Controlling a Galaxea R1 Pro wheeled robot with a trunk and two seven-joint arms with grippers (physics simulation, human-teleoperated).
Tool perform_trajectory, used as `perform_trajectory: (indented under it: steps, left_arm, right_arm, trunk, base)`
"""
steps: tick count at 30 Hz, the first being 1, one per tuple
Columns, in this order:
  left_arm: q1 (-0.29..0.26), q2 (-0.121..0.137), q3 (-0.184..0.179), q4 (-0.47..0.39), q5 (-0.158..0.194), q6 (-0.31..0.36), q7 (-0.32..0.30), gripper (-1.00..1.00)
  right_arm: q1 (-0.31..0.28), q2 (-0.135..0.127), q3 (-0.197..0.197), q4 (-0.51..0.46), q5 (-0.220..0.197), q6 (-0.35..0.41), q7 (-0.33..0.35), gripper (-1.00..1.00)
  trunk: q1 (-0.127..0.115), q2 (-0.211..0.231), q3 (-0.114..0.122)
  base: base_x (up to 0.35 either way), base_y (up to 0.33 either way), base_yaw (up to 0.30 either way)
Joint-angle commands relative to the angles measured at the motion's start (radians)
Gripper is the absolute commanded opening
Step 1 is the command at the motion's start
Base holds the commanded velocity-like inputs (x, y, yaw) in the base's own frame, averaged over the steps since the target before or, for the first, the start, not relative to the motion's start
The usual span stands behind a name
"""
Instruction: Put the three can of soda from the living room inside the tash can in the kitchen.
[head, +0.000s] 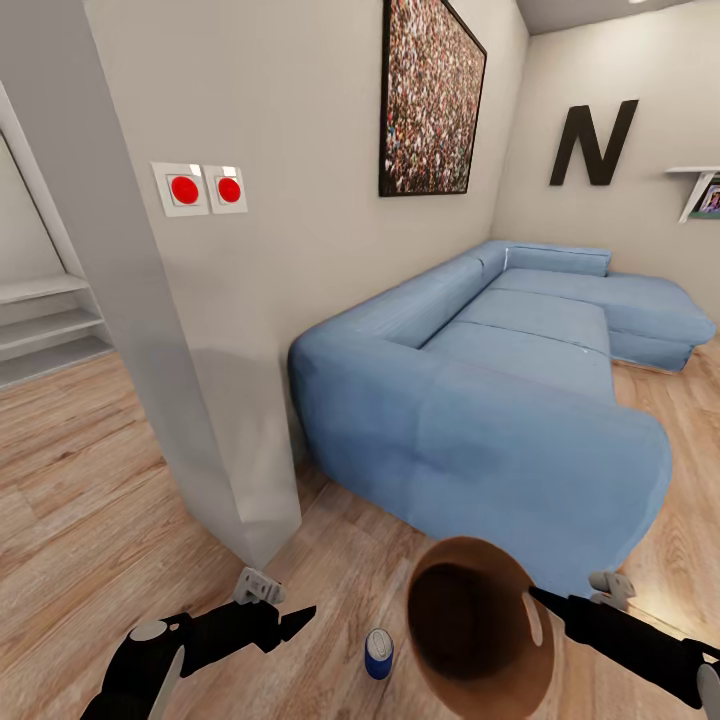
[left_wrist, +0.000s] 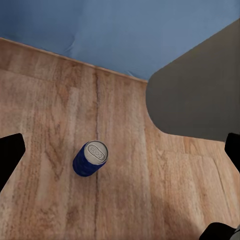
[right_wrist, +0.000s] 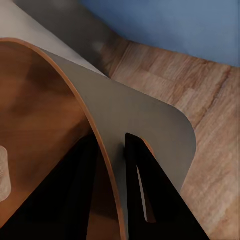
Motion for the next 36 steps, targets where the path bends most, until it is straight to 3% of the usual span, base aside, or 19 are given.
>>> perform_trajectory:
  steps: [1, 17, 25, 36]
  left_arm:
    - [0.000, 0.000, 0.000, 0.000, 0.000, 0.000, 0.000, 1.00]
    - [0.000, 0.000, -0.001, 0.000, -0.002, 0.001, 0.000, 1.00]
    - [0.000, 0.002, -0.003, 0.000, -0.006, -0.001, -0.002, 1.00]
    - [0.000, 0.000, -0.003, 0.000, -0.006, -0.002, -0.002, 1.00]
  right_arm:
    - [0.000, 0.000, 0.000, -0.001, -0.028, 0.013, 0.002, -1.00]
    - [0.000, 0.000, -0.002, 0.000, -0.022, 0.020, 0.002, -1.00]
    - [0.000, 0.000, -0.002, -0.001, -0.022, 0.019, 0.002, -1.00]
    - [0.000, 0.000, -0.002, 0.000, -0.022, 0.022, 0.002, -1.00]
  trunk:
    - [0.000, 0.000, 0.000]
    - [0.000, 0.000, 0.000]
    - [0.000, 0.000, 0.000]
    - [0.000, 0.000, 0.000]
  base:
    - [0.000, 0.000, 0.000]
    - [0.000, 0.000, 0.000]
    - [0.219, 0.051, 0.000]
    - [0.017, 0.001, -0.005]
